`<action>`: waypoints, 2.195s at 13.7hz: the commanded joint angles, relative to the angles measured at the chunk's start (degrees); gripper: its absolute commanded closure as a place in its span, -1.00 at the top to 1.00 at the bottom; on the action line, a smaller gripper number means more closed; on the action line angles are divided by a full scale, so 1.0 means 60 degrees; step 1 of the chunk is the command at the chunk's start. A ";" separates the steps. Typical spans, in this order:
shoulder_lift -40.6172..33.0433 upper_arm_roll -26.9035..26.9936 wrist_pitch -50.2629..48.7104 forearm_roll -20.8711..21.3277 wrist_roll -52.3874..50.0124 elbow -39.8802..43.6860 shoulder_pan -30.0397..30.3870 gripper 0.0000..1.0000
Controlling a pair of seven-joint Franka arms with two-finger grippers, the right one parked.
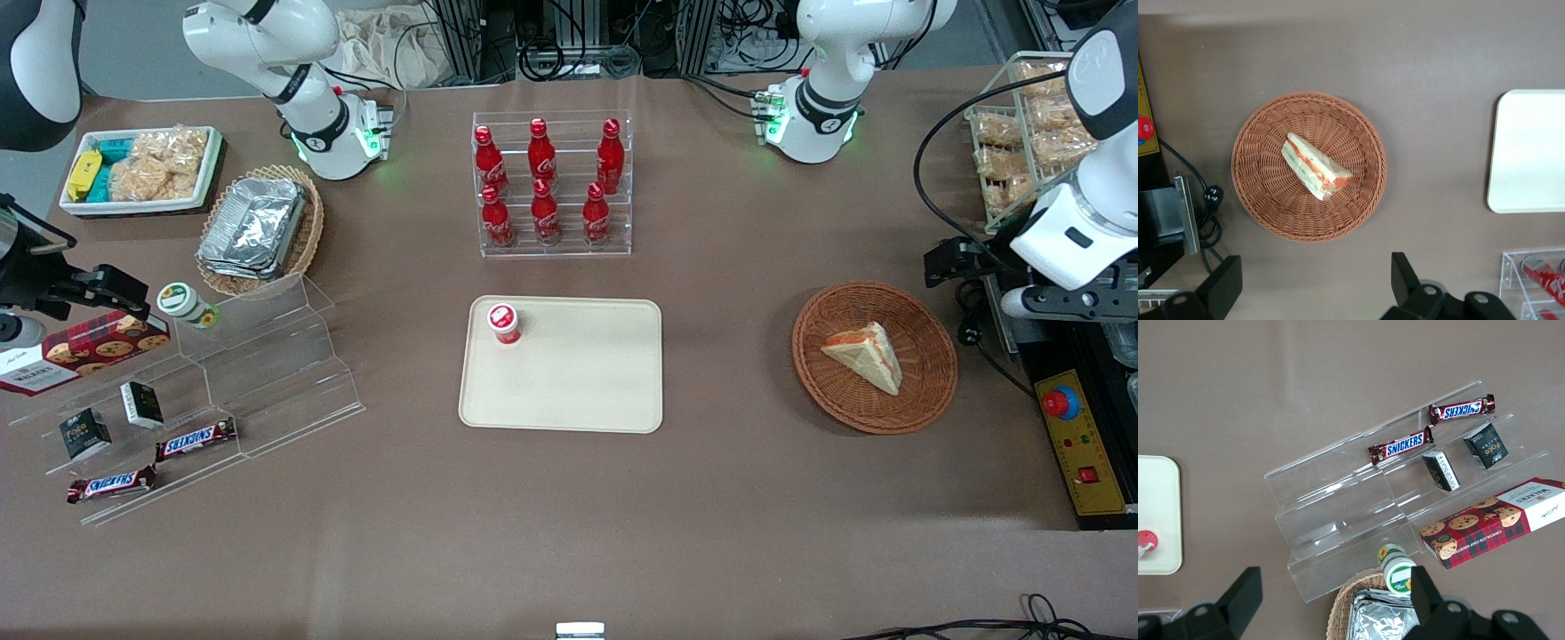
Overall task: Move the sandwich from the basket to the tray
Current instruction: 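Move the left gripper over the sandwich in the wicker basket, then lower the left gripper and close it on the triangular sandwich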
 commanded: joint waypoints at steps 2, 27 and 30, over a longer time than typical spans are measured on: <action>0.0190 -0.0065 -0.0153 -0.0025 -0.0692 0.0301 0.0073 1.00; 0.2489 -0.0006 0.6629 0.2656 -1.2045 -0.4767 0.0117 1.00; 0.2796 -0.0006 0.6629 0.2700 -1.2031 -0.4665 0.0132 0.88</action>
